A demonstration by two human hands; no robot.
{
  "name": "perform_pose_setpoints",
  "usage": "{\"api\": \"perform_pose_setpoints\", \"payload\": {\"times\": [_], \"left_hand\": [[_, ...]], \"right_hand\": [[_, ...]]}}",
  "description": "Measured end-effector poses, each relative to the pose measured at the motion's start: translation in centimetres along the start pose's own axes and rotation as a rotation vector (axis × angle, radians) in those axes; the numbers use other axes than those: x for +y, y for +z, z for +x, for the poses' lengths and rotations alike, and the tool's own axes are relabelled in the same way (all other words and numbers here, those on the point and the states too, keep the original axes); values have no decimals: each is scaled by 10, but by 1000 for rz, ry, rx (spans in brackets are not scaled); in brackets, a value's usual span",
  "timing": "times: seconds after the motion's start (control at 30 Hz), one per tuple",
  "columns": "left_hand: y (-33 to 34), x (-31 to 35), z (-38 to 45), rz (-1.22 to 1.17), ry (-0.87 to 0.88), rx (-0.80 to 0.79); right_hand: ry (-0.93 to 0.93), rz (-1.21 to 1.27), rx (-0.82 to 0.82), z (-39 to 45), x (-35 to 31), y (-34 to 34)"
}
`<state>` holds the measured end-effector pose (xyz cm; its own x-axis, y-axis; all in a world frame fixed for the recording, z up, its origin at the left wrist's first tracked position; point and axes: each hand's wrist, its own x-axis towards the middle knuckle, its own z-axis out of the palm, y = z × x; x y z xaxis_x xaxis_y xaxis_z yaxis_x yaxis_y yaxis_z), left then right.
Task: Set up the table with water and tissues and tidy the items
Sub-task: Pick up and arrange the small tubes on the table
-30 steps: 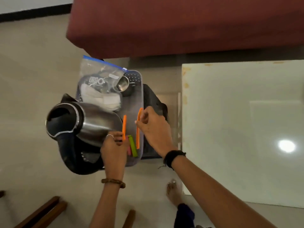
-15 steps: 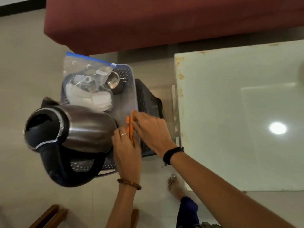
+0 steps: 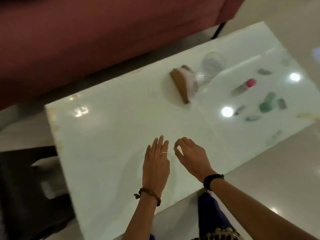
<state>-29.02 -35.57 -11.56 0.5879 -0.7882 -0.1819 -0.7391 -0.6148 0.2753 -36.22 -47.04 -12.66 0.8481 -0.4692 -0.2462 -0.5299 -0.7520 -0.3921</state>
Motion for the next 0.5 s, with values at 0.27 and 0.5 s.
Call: {"api": "perform_pose_setpoints", "payload": {"times": [0.27,0.5], "left_hand": [[66,201,131,-95,205,-198],[92,254,201,-74,33,-162]], "right_hand": [[262,34,89,-1,228,-90],[291,97,-1,2,318,-116]]}}
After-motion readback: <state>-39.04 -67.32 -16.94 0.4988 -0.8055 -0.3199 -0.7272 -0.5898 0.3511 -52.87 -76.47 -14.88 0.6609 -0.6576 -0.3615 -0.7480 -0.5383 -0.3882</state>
